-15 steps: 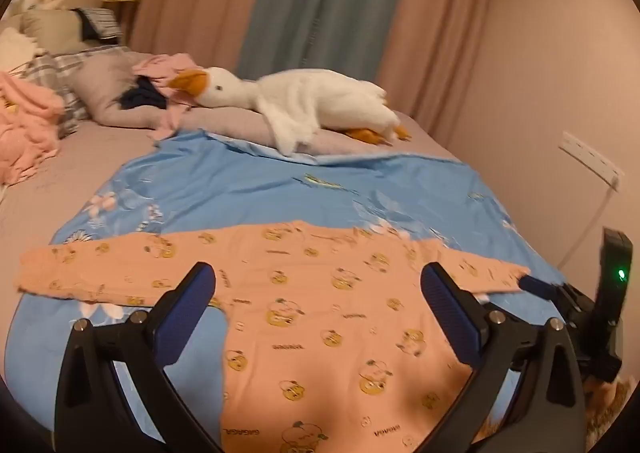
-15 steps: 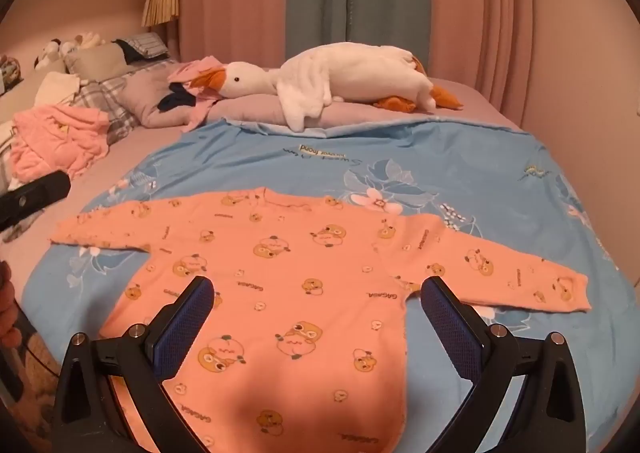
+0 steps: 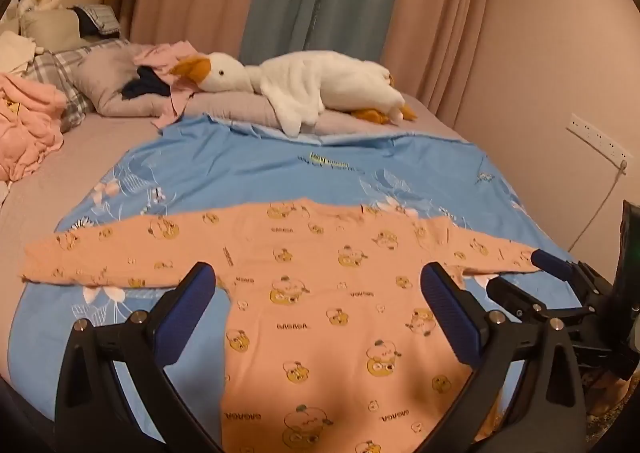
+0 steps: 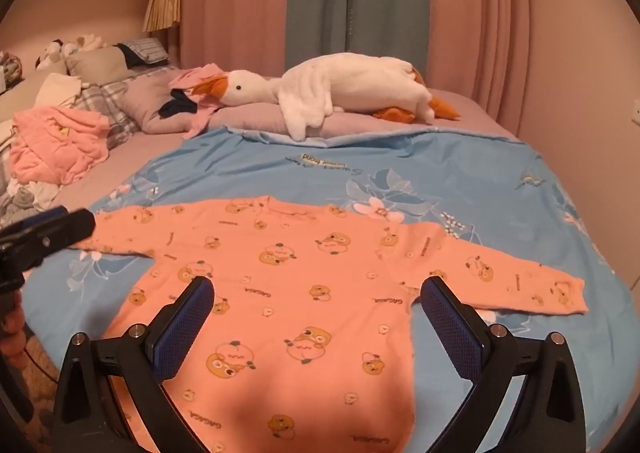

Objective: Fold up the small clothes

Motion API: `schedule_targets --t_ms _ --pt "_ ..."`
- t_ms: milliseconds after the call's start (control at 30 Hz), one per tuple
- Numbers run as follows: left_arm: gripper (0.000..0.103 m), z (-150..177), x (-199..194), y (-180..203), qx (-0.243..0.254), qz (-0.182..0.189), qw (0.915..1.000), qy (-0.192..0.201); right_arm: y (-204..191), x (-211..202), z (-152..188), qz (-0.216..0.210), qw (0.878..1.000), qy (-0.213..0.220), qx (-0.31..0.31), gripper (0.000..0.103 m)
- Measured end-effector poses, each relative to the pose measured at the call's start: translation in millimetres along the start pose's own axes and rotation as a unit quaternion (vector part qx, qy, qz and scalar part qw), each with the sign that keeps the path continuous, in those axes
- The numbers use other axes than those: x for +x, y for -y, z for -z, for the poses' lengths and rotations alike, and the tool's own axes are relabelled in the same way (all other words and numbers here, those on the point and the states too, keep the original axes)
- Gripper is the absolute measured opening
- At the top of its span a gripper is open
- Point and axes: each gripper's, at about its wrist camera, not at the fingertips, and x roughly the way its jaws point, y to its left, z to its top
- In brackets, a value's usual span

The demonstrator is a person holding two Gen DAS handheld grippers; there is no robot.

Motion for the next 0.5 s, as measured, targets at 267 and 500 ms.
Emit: schedule_targets --t_ms 267,500 --pt "0.102 8.0 -4.8 3.9 0.033 -0.004 0.9994 0.001 -7.4 4.9 2.6 -0.018 1.0 -0.022 -0.011 0.102" --pt "0.102 7.8 -6.2 4.3 0.031 -0.008 0.9995 0.002 -7.3 6.0 4.0 -0.025 0.999 -0.03 -0.006 0.102"
